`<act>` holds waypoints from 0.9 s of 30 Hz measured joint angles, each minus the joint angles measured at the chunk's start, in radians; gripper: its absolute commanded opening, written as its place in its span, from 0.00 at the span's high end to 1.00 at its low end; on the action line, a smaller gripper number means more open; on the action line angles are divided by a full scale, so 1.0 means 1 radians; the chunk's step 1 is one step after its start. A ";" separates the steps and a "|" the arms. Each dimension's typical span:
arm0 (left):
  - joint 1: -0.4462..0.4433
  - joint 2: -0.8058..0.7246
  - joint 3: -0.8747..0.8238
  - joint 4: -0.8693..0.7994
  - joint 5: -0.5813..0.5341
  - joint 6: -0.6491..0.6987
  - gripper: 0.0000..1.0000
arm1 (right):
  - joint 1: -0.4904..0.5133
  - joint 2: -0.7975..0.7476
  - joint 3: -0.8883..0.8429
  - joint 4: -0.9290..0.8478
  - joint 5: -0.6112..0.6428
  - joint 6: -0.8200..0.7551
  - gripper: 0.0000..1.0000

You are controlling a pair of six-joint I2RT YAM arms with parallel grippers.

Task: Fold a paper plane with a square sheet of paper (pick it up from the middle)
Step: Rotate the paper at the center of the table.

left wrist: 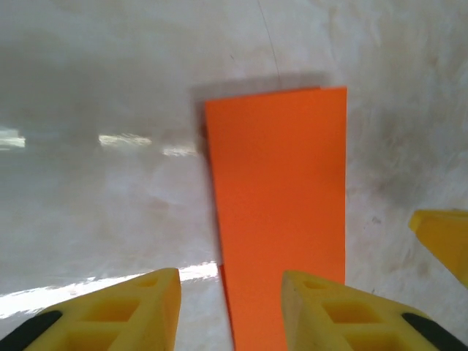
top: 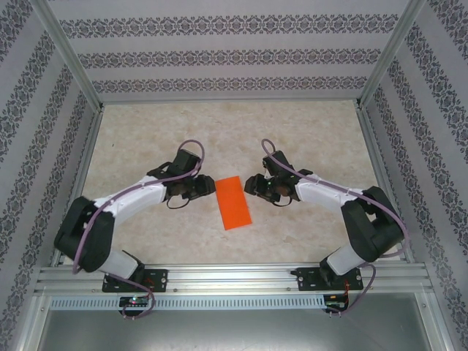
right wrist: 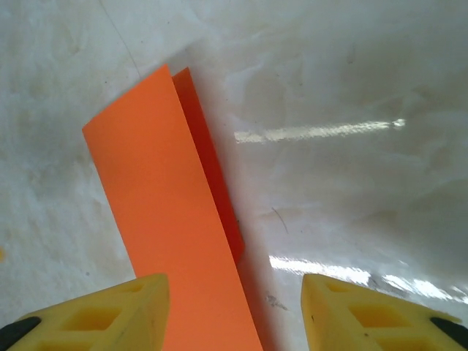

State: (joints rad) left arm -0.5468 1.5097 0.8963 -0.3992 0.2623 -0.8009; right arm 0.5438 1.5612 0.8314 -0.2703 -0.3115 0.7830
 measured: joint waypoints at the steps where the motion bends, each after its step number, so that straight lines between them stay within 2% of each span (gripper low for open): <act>1: -0.008 0.031 0.014 0.005 0.013 0.000 0.59 | -0.003 0.016 0.000 0.025 -0.024 -0.004 0.48; 6: -0.017 0.113 0.028 0.020 0.040 -0.004 0.59 | -0.003 0.077 0.026 0.082 -0.109 -0.031 0.48; 14: -0.017 0.192 0.049 0.035 0.055 -0.016 0.58 | -0.016 0.191 0.091 0.104 -0.170 -0.066 0.49; 27: -0.017 0.259 0.097 0.044 0.065 -0.015 0.60 | -0.016 0.237 0.098 0.148 -0.267 -0.079 0.53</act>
State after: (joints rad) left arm -0.5636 1.7683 0.9936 -0.3553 0.3271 -0.8162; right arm 0.5274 1.7985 0.9298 -0.1219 -0.5785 0.7044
